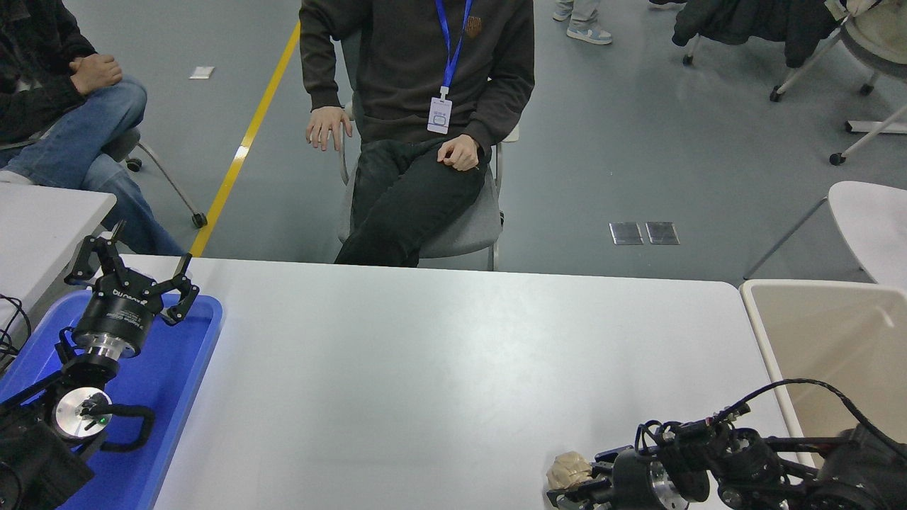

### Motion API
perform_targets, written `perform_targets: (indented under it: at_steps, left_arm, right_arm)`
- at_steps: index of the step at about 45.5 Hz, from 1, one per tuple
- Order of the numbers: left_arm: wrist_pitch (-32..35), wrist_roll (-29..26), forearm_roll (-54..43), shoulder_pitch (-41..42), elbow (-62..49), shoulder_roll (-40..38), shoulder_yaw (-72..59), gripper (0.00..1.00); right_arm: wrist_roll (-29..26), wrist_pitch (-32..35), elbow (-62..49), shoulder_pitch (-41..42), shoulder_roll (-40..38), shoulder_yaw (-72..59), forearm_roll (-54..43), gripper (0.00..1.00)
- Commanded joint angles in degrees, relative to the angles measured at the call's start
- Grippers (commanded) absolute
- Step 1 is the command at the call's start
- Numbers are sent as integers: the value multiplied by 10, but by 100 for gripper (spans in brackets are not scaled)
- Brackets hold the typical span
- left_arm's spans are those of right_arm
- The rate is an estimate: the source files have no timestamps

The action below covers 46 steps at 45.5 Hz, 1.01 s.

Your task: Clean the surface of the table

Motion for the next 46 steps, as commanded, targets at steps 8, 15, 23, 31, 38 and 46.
perform_targets:
  at_steps: [8,15,23,31,38,46]
  left_arm:
    - [0,0,0,0,0,0,0,100]
    - [0,0,0,0,0,0,0,100]
    - [0,0,0,0,0,0,0,100]
    - [0,0,0,0,0,0,0,100]
    - [0,0,0,0,0,0,0,100]
    - [0,0,0,0,0,0,0,100]
  right_arm:
    - [6,8,76,44,-80,8,113,0]
    - [18,8,103,58,-111,20,184,0]
    - [22,8,114,54,-133,60,207,0]
    - [57,11,127,54,-170,89,278,0]
    - [77,13,127,53,-199,125,326,0]
    - [82,17,127,46,-236,183,395,0]
